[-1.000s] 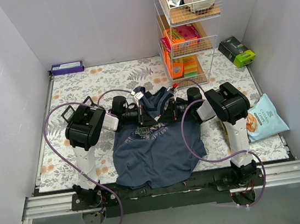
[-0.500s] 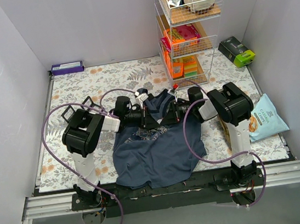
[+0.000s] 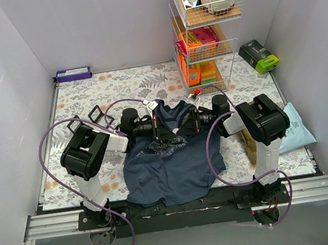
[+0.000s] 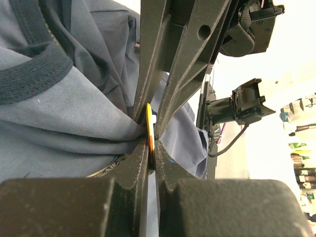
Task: Pin the brooch onto the clothing
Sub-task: Pin the brooch to the clothes.
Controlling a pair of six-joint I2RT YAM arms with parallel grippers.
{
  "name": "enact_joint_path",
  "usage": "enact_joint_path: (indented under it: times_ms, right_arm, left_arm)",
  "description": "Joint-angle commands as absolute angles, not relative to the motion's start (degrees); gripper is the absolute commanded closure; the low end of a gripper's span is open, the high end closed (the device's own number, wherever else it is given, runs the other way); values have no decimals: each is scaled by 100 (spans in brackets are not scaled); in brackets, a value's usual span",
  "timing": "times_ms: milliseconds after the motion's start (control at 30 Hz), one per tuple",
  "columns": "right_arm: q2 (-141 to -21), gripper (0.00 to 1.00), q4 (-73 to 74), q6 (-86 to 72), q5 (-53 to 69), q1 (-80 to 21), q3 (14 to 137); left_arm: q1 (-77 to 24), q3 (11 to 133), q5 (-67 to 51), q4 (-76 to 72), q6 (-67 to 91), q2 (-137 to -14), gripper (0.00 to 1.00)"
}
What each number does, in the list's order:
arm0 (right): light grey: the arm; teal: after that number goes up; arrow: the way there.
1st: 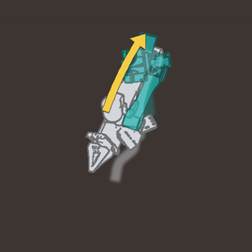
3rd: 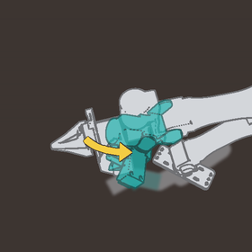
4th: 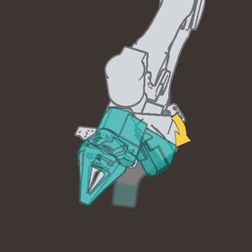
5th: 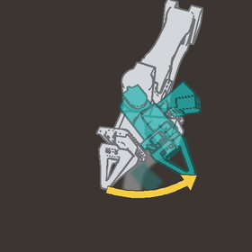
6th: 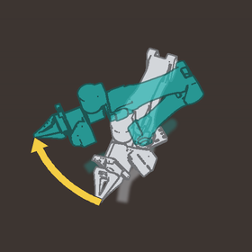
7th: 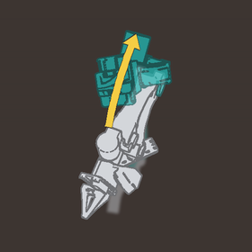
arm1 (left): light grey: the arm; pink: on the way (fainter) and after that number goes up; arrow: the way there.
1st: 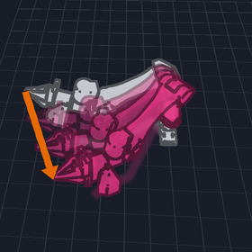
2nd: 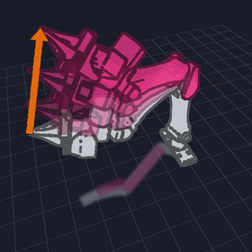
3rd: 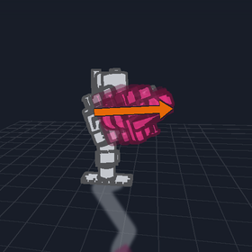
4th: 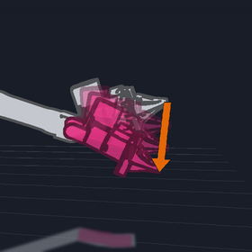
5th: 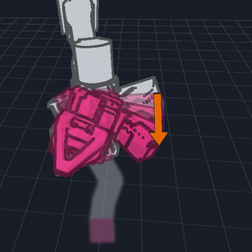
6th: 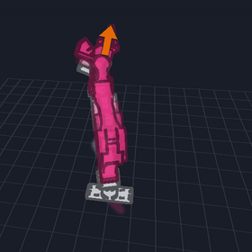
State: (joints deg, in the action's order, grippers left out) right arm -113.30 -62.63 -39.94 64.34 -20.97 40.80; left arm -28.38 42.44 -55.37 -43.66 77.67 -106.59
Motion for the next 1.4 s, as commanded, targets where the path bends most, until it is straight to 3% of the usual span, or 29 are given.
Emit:
enact_joint_path:
  times_ms: [0, 200, 500, 633, 733, 1100, 1367]
  right_arm:
    - [-11303, 99, -5985, -3656, 5353, -2057, 3824]
    - [-10908, 93, -6179, -3805, 5449, -1969, 3665]
    - [-10257, 65, -5950, -3718, 5440, -1881, 3568]
    - [-9915, 45, -5854, -3700, 5484, -1854, 3551]
    - [-9687, 38, -5713, -3621, 5467, -1846, 3577]
    - [-9378, 35, -5177, -3235, 5309, -1811, 3604]
    - [-9430, 31, -5730, -3270, 5396, -1811, 3138]
  left_arm:
    - [-2980, 4421, -6145, -5047, 7772, -9686, 100]
    - [-2918, 4605, -5740, -4132, 7375, -9624, 100]
    - [-2918, 4737, -5511, -3621, 7172, -9650, 100]
    - [-2918, 4816, -5388, -3350, 7102, -9668, 100]
    - [-2918, 4869, -5335, -3200, 7049, -9686, 100]
    - [-2918, 4896, -5291, -3120, 7040, -9668, 100]
    - [-2918, 4948, -5440, -3243, 7356, -9729, 100]
